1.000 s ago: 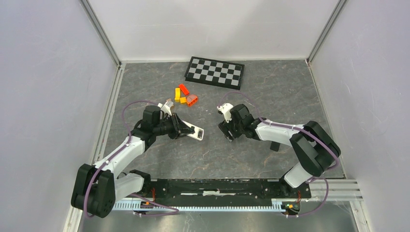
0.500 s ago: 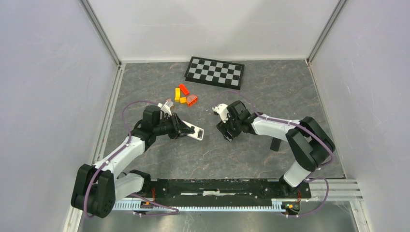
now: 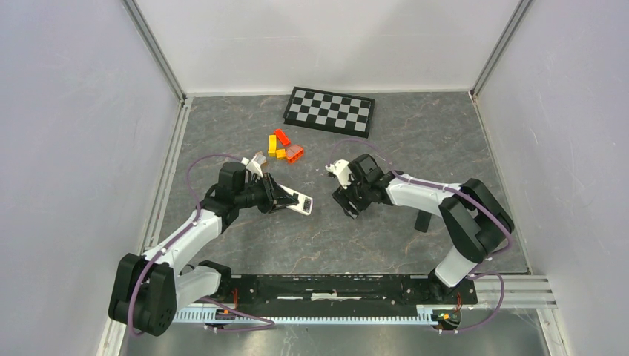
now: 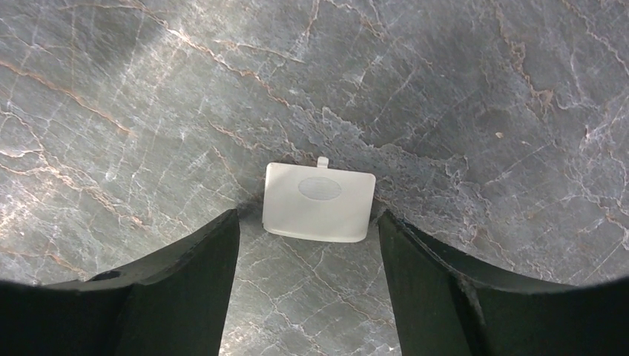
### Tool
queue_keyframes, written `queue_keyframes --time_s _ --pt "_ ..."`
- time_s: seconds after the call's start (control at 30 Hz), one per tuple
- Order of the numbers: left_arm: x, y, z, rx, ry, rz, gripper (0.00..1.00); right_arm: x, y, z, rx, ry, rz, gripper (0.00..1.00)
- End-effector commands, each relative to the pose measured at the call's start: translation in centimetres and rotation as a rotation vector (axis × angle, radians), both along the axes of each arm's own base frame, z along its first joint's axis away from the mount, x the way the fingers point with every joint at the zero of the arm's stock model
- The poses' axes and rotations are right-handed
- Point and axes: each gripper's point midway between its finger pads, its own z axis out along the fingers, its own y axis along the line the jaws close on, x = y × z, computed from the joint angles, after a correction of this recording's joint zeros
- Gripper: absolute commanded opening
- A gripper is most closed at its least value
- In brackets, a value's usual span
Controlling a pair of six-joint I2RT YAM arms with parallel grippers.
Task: Load the batteries into the remote control
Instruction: Pick up the battery cover at the center of the board.
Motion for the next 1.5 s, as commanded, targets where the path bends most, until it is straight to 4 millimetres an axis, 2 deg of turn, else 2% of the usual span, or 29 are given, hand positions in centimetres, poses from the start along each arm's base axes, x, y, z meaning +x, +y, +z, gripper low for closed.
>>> queue_keyframes --time_s 0.0,0.53,0.67,0.8,1.03,1.47 --pt "0.3 -0.1 0.8 -0.008 -0.047 -0.002 0.02 -2.7 -2.8 -1.9 -0.096 0.109 -0.042 0.73" --pt "0.3 -0.2 0.5 -0.006 -0.036 -0.007 0.02 -2.3 -2.8 -2.7 -0.1 0.077 -0.019 0.45" --pt "0.2 -0.4 0.2 -0.009 -0.028 -0.017 0.02 -1.8 -2.5 -1.9 -0.078 0.031 -0.014 0.41" --pt "-0.1 -0.9 -0.4 -0.004 -0.009 -0.038 0.02 -1.7 -1.3 -0.3 0.002 -0.025 0.047 0.34" --pt "-0.2 -2.4 -1.7 0.016 0.014 -0.086 0.02 -3.6 1.9 2.8 0.153 -0.121 0.239 0.34" --pt "0.1 -4.5 -4.5 0.078 0.03 -0.105 0.02 -6.3 5.2 4.5 0.252 -0.188 0.376 0.35"
